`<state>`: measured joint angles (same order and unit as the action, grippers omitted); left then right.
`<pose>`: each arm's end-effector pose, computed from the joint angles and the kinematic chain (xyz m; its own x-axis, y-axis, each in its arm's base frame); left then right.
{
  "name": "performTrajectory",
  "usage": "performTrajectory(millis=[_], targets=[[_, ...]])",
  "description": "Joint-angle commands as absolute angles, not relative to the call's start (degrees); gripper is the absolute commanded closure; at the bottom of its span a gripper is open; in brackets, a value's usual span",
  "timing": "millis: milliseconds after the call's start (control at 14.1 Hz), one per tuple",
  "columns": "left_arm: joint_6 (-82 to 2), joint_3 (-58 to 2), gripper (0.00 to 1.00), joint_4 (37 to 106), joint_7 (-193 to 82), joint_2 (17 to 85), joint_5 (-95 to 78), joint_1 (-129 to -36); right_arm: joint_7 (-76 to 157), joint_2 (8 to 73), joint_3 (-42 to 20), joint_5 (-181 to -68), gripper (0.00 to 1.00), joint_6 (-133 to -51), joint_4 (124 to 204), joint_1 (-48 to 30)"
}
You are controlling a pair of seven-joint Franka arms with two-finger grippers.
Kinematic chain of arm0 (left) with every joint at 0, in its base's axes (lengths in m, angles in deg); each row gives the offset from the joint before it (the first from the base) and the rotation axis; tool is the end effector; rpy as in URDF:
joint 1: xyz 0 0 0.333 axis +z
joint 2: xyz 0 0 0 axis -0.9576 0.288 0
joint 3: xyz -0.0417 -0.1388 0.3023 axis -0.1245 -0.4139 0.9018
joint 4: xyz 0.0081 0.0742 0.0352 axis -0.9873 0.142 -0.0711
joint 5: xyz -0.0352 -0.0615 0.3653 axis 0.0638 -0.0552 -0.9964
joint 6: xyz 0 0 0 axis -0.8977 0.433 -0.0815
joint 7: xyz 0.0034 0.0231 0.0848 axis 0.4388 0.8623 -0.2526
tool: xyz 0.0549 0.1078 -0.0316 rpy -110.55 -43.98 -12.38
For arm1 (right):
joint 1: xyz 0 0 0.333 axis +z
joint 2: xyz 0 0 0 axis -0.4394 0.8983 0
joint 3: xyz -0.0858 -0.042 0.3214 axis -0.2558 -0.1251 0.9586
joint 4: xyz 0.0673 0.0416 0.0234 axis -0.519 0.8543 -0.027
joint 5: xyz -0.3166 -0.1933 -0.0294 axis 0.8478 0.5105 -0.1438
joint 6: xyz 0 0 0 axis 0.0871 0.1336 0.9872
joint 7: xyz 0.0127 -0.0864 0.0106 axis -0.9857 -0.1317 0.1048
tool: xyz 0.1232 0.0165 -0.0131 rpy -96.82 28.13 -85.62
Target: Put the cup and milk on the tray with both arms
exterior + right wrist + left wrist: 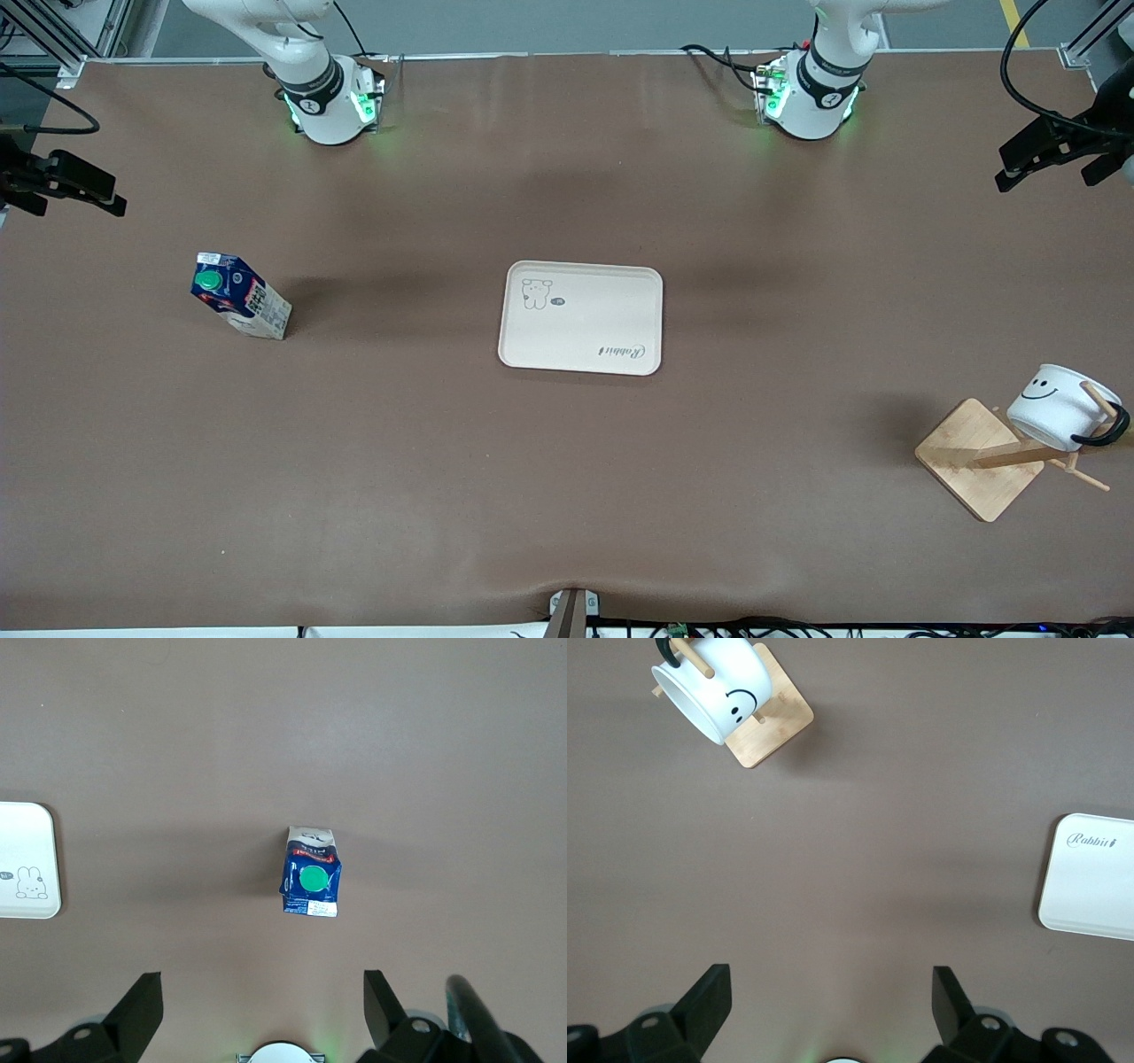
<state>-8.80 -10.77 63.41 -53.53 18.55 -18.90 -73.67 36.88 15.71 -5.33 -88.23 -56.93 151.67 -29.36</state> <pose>0.4837 -0.0121 0.6709 0.9984 0.0518 0.0215 0.0523 -0.9983 -0.0251 0.5083 -0.0268 0.6471 0.9955 -0.0248 -0.0917 -0.0262 -0.9996 -0.0140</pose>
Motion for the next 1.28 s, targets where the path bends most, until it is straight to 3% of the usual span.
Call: performTrajectory(millis=[0,213,498,853,1209], targets=[[-7.6,-10.5,0.00,61.6,-54.1,19.3,-20.0,-73.4,36.1,16.3,-5.1,-88.3,0.00,-56.1,150.3,-29.8],[-7.7,-10.2,0.00,61.5,-53.5,19.4,-20.0,-73.0,36.1,16.3,-5.1,-88.3,0.00,-56.1,150.4,-29.8],[-11.6,-10.3,0.00,62.5,-46.0,20.4,-19.0,-66.0,36.1,16.4,-5.1,-88.3,0.00,-56.1,150.4,-29.8],[-28.4,-10.3,0.00,71.7,-35.7,21.7,-12.1,-57.8,36.1,16.6,-5.1,-88.3,0.00,-56.1,150.3,-29.9],[-45.1,-10.3,0.00,80.2,-32.2,23.4,-8.3,-56.8,36.0,16.6,-5.2,-88.3,0.00,-56.1,150.3,-29.9]])
